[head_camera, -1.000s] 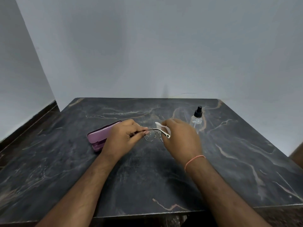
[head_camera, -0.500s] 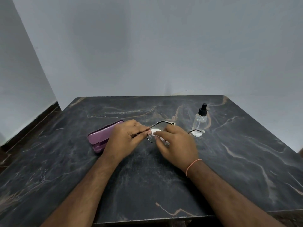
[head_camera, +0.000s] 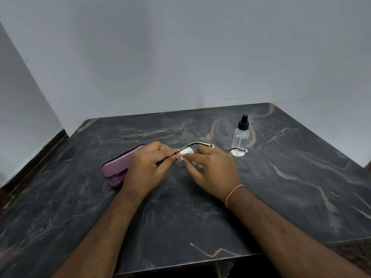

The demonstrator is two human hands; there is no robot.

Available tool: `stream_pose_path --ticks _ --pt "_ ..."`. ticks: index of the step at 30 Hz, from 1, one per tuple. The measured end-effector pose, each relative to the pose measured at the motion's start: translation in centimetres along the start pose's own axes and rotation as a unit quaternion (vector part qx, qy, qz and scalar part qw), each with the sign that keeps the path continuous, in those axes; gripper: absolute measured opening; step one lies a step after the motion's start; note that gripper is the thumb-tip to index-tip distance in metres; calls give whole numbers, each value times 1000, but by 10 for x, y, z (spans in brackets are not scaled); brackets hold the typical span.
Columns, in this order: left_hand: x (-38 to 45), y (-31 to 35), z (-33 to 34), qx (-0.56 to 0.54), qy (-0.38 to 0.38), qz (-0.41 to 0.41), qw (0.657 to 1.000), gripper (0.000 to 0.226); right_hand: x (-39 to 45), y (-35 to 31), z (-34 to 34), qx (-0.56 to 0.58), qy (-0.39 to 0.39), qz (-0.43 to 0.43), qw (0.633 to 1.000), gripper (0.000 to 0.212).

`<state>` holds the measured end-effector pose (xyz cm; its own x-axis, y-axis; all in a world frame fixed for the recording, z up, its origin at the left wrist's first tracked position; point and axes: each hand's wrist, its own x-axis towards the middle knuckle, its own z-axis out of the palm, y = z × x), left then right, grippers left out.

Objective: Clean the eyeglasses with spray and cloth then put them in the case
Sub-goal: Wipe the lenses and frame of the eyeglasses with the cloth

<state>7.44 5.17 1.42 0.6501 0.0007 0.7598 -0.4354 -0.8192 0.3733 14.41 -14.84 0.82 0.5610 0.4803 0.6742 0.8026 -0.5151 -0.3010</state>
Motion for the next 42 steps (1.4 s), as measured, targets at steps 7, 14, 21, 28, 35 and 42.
stream_pose_path --ticks 7,14,21,28,35,42 --pt "0 -1 0 -1 1 1 1000 18 -2 1 -2 86 -13 -8 996 20" --pt "-1 -2 2 0 -11 14 1000 19 0 0 -1 -6 -12 31 999 23" --pt "-2 -2 6 9 -4 7 1000 18 -1 0 -1 141 -36 55 988 16" --pt "0 -1 5 14 0 6 1000 20 -2 0 -1 38 -33 78 996 26" --pt "0 1 2 26 11 6 1000 20 -6 -4 -7 100 -42 51 993 21" --pt "1 0 1 37 4 17 999 22 -4 -5 -3 -37 -7 50 998 26"
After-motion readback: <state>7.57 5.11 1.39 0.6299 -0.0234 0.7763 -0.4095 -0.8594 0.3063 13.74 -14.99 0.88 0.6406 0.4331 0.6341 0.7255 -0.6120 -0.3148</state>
